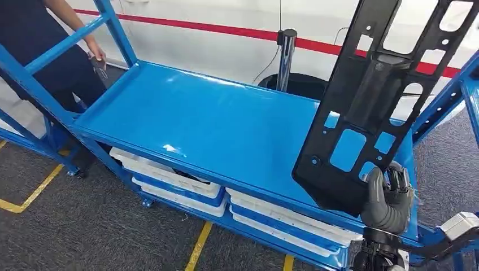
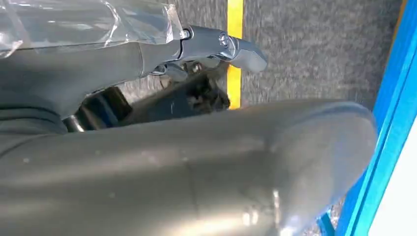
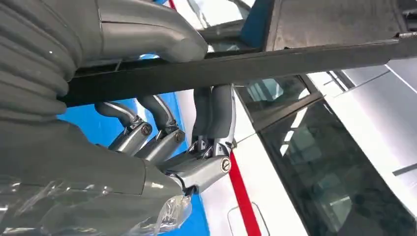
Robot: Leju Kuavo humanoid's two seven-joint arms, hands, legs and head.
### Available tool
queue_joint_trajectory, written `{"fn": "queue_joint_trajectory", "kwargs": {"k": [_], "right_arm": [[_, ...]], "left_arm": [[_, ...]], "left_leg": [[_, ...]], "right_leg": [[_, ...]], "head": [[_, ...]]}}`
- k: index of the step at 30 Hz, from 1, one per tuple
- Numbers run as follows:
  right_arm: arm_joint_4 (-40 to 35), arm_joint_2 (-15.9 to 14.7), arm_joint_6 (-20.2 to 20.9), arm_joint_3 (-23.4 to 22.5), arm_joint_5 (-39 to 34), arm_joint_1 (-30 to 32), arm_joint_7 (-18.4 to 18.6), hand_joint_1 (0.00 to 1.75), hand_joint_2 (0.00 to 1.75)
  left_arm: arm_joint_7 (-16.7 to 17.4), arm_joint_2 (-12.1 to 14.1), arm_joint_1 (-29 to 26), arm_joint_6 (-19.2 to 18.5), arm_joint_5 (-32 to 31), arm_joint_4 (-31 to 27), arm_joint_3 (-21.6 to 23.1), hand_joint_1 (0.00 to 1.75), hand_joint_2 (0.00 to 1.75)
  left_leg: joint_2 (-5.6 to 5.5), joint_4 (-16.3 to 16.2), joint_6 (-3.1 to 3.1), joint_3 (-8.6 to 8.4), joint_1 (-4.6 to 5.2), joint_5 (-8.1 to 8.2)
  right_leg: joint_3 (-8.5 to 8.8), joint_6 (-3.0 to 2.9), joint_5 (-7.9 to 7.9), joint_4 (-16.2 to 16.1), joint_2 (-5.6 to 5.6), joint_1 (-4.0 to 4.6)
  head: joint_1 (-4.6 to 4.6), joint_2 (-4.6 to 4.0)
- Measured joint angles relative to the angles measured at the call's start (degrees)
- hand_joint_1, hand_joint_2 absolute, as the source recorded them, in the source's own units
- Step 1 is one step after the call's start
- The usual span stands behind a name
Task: Take the parts from the cabinet and place them on the table.
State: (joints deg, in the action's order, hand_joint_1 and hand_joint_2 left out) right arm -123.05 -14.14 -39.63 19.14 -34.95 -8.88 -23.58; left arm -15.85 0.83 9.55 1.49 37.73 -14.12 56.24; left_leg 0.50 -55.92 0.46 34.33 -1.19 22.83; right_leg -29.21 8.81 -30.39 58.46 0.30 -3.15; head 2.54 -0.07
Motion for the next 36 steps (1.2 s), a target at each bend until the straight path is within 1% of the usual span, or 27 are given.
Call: {"fn": "queue_joint_trajectory", "kwargs": {"k": [1,2,3,4,5,6,8,10,12,13,15,16,18,19,20,21,22,24,25,26,27,29,30,31,32,35,36], "right_arm": [[-0.09,-0.37,0.0,0.31,0.0,-0.21,0.0,1.75,1.75],[-0.09,-0.61,0.02,0.36,0.04,-0.3,-0.04,1.75,1.75],[-0.09,-0.72,0.04,0.6,0.11,-0.33,0.0,1.75,1.75],[-0.07,-0.76,0.02,0.86,0.52,-0.28,0.13,1.75,1.75],[-0.13,-0.85,0.04,1.08,1.31,-0.32,0.32,1.75,1.75],[-0.15,-1.01,0.07,1.17,2.06,-0.35,0.79,1.75,1.75],[-0.31,-1.27,0.09,1.56,4.29,-0.42,1.49,1.75,1.75],[-0.31,-1.71,0.07,1.63,5.07,-0.37,1.88,1.75,1.75],[-0.33,-1.9,0.07,1.95,5.35,-0.31,2.08,1.75,1.75],[-0.44,-2.01,0.07,2.02,5.51,-0.33,2.16,1.75,1.75],[-0.74,-2.08,0.07,2.13,5.97,-0.35,2.43,1.75,1.75],[-0.79,-2.16,0.04,2.13,6.18,-0.36,2.49,1.75,1.75],[-0.79,-2.34,0.04,2.32,6.27,-0.25,2.86,1.75,1.75],[-0.85,-2.49,0.04,2.46,6.36,-0.24,3.04,1.75,1.75],[-0.83,-2.67,0.07,2.52,6.4,-0.04,3.23,1.75,1.75],[-0.83,-2.64,0.04,2.72,6.49,0.01,3.3,1.75,1.75],[-0.88,-2.71,0.02,2.76,6.64,-0.15,3.3,1.75,1.75],[-0.85,-3.45,0.02,2.74,6.67,0.06,3.43,1.75,1.75],[-0.85,-3.5,0.02,2.83,6.69,0.3,3.5,1.75,1.75],[-0.83,-3.5,0.02,3.0,6.64,0.41,3.56,1.75,1.75],[-0.83,-3.52,0.02,3.13,6.67,0.4,3.56,1.75,1.75],[-0.83,-3.76,0.0,3.15,6.67,0.39,3.56,1.75,1.75],[-0.74,-3.85,-0.07,3.15,6.64,0.81,3.56,1.75,1.75],[-0.87,-3.93,-0.13,3.33,6.53,0.37,3.61,1.75,1.75],[-1.01,-4.07,-0.11,3.31,6.47,0.52,3.56,1.75,1.75],[-0.98,-4.11,0.02,3.35,5.75,1.08,3.28,1.75,1.75],[-0.98,-4.13,0.04,3.33,5.42,1.08,3.21,1.75,1.75]], "left_arm": [[-0.06,-0.57,-0.03,0.02,-0.22,-0.02,0.07,0.0,0.0],[-0.15,-0.46,0.02,0.04,-0.31,-0.02,0.07,0.0,0.0],[-0.17,-0.44,0.01,0.09,-0.31,-0.02,0.09,0.0,0.0],[-0.26,-0.31,-0.06,0.13,-0.31,-0.02,0.11,0.0,0.0],[-0.39,-0.26,-0.09,0.15,-0.2,-0.02,0.13,0.0,0.0],[-0.46,-0.31,-0.19,0.15,-0.11,-0.02,0.15,0.0,0.0],[-0.66,-0.31,-0.14,0.13,-0.07,-0.02,0.15,0.0,0.0],[-0.74,-0.35,-0.23,0.15,0.04,-0.02,0.17,0.0,0.0],[-0.83,-0.37,-0.33,0.13,0.13,-0.02,0.2,0.0,0.0],[-0.9,-0.39,-0.38,0.15,0.13,-0.02,0.2,0.0,0.0],[-1.09,0.03,-0.34,0.31,0.24,-0.02,0.2,0.0,0.0],[-1.14,-0.04,-0.35,0.39,0.26,-0.04,0.24,0.0,0.0],[-1.27,0.04,-0.13,0.46,0.26,-0.02,0.24,0.0,0.0],[-1.29,0.04,-0.22,0.57,0.28,-0.02,0.24,0.0,0.0],[-1.29,-0.02,-0.44,0.55,0.26,-0.02,0.24,0.0,0.0],[-1.42,-0.02,-0.51,0.55,0.28,-0.02,0.24,0.0,0.0],[-1.4,-0.04,-0.39,0.52,0.24,-0.02,0.24,0.0,0.0],[-1.42,-0.53,-0.51,0.41,0.13,-0.04,0.26,0.0,0.0],[-1.42,-0.66,-0.63,0.42,0.11,-0.04,0.26,0.0,0.0],[-1.42,-0.9,-0.66,0.42,0.11,-0.04,0.28,0.0,0.0],[-1.42,-0.98,-0.73,0.41,0.11,-0.04,0.28,0.0,0.0],[-1.42,-1.11,-0.9,0.42,0.11,-0.04,0.31,0.0,0.0],[-1.42,-0.81,-0.96,0.63,0.15,0.0,0.28,0.0,0.0],[-1.4,-0.79,-0.79,0.61,0.15,-0.02,0.33,0.0,0.0],[-1.55,-0.83,-0.81,0.59,0.11,-0.04,0.33,0.0,0.0],[-1.53,-0.79,-1.23,0.77,0.13,-0.02,0.37,0.0,0.0],[-1.53,-0.81,-1.35,0.77,0.11,-0.04,0.42,0.0,0.0]], "left_leg": [[-0.06,-1.06,-0.34,0.54,-0.37,0.33],[-0.2,-2.22,-0.7,1.11,-0.18,0.53],[-0.22,-2.5,-1.04,1.21,-0.22,0.33],[-0.28,-2.57,-1.37,1.27,-0.22,0.25],[-0.22,-3.36,-1.4,1.76,-0.18,1.23],[-0.19,-5.92,-1.25,2.89,-0.19,3.66],[-0.08,-14.28,-1.37,6.2,-0.2,8.52],[-0.09,-20.25,-0.92,8.03,0.38,10.45],[-0.15,-17.04,0.76,5.31,1.3,8.34],[-0.16,-12.46,2.11,2.37,2.02,6.51],[0.37,-3.17,6.11,-3.33,4.48,5.02],[1.33,-1.5,6.81,-4.19,5.17,5.09],[1.38,0.41,5.85,-4.36,5.84,4.01],[0.92,2.13,6.0,-5.02,5.86,3.15],[0.41,5.35,6.47,-7.07,5.0,1.23],[0.01,6.96,6.14,-7.8,4.77,0.35],[-0.46,7.31,6.69,-7.73,4.22,-0.16],[-1.62,7.23,5.97,-7.34,3.13,-0.64],[-2.31,7.1,5.72,-7.1,2.49,-0.68],[-3.03,6.64,5.22,-6.69,1.84,-0.67],[-3.81,5.74,4.38,-6.13,0.97,-0.35],[-5.29,2.42,2.2,-4.46,-0.69,1.09],[-5.82,0.55,1.02,-3.25,-0.65,1.95],[-6.03,-1.99,0.03,-1.38,-0.68,3.24],[-6.29,-2.25,0.34,-0.74,-0.43,3.09],[-6.85,-2.37,-0.12,-0.45,-0.65,2.75],[-3.93,-4.17,-0.03,0.51,-0.39,3.69]], "right_leg": [[-1.54,-2.17,0.65,2.15,0.59,-0.39],[-1.47,-3.79,-0.88,1.78,0.61,-0.75],[-1.92,-4.53,-0.8,2.58,0.55,-0.85],[-2.35,-4.56,-0.91,2.98,0.27,-0.89],[-2.54,-5.31,-0.6,2.93,0.0,-0.55],[-2.69,-5.66,-0.25,2.86,-0.49,-0.17],[-3.4,-4.94,0.39,2.78,-0.88,0.17],[-4.05,-5.22,0.81,2.81,-1.62,0.99],[-4.44,-5.57,1.07,2.8,-2.32,2.04],[-4.47,-5.78,1.21,2.71,-2.64,2.7],[-4.24,-6.36,1.59,2.19,-3.53,2.69],[-4.03,-6.17,1.93,1.59,-3.84,2.91],[-3.76,-5.94,2.51,0.62,-5.02,1.84],[-3.22,-6.08,2.99,-0.43,-5.63,1.76],[-2.9,-6.38,3.03,-0.7,-4.9,2.12],[-2.94,-6.02,2.71,-0.1,-2.51,2.11],[-4.36,-5.59,0.46,2.55,-1.14,2.09],[-7.84,-4.16,-3.43,10.5,-0.3,1.62],[-9.05,-3.34,-4.08,13.12,-0.31,1.25],[-9.03,-2.58,-3.32,13.04,-0.32,0.8],[-7.61,-1.62,-1.32,10.34,-0.31,0.14],[-2.48,0.55,3.18,0.9,0.37,-1.38],[-2.8,1.4,1.08,1.74,3.12,-0.99],[-3.34,-0.39,1.07,1.43,3.55,-1.29],[-3.95,-2.94,0.65,2.95,2.94,-1.18],[-4.19,-4.47,0.66,3.33,0.49,-1.22],[-4.19,-4.83,0.8,3.24,0.24,-0.97]], "head": [[0.24,0.0],[0.25,0.0],[0.34,0.0],[0.36,0.0],[0.43,0.0],[0.52,-0.02],[0.58,0.0],[0.58,-0.02],[0.58,0.0],[0.58,0.0],[0.47,0.0],[0.39,-0.02],[0.43,0.0],[0.47,0.0],[0.52,0.0],[0.52,0.0],[0.56,-0.02],[0.47,0.0],[0.52,0.0],[0.47,0.0],[0.5,0.0],[0.47,0.0],[0.41,0.0],[-0.05,0.0],[0.17,0.0],[0.36,0.0],[0.47,-0.02]]}}
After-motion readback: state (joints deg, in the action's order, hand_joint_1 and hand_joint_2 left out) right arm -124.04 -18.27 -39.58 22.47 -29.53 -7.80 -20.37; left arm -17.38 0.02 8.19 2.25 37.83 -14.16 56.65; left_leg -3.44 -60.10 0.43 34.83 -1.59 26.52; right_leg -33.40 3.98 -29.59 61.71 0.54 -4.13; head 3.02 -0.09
